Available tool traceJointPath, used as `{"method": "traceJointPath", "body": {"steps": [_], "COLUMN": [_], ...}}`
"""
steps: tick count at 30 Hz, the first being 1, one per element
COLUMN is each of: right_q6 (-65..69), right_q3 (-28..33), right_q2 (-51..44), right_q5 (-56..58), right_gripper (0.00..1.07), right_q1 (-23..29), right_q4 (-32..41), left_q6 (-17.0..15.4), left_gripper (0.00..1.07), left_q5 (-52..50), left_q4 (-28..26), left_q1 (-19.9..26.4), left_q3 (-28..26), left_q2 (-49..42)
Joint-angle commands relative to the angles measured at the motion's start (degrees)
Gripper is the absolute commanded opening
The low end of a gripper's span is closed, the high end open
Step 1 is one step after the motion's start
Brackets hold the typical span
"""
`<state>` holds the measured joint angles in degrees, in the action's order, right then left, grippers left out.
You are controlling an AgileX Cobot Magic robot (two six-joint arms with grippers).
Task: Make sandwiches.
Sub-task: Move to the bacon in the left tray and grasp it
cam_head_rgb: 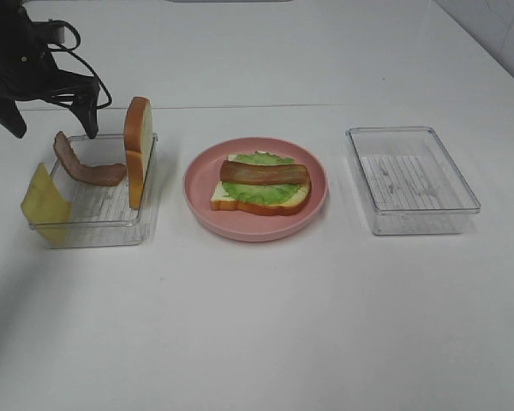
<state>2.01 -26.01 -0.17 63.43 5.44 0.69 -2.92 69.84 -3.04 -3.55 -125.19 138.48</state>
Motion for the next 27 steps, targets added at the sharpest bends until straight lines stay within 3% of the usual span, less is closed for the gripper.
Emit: {"method": "traceJointPath", "body": {"steps": [1,10,12,15,17,27], "right_q6": [-0.46,-0.46,-0.46,-0.46,-0.46,-0.46], "right_q3": [0.23,0.23,0.23,0.23,0.23,0.23], "right_q2": [-1.43,-1.43,-1.43,-1.43,-1.43,-1.43], "right_q5": [-0.46,-0.46,-0.46,-0.46,-0.46,-0.46], "right_gripper": [0.89,0.89,0.89,0.89,0.89,0.89], "right_q1": [-0.11,-0.11,-0.11,-0.11,-0.11,-0.11], "right_q4": [-0.11,-0.11,-0.11,-0.11,-0.11,-0.11], "left_q6": [-0.4,-0.29,-0.29,-0.17,0.06,0.06], "left_gripper": [0.98,0.85,0.77,0.75,0.66,0.46], "left_q5": [5.56,5.61,5.67,5.67,5.61,5.61], "left_q4": [-0.8,-1.26,-1.32,-1.32,-1.15,-1.15], "left_q1": [-0.11,-0.11,-0.11,-0.11,-0.11,-0.11], "left_q3": [-0.92,-0.92,-0.92,-0.92,-0.97,-0.97], "left_q2": [0.86,2.23,3.04,3.15,3.04,2.98]}}
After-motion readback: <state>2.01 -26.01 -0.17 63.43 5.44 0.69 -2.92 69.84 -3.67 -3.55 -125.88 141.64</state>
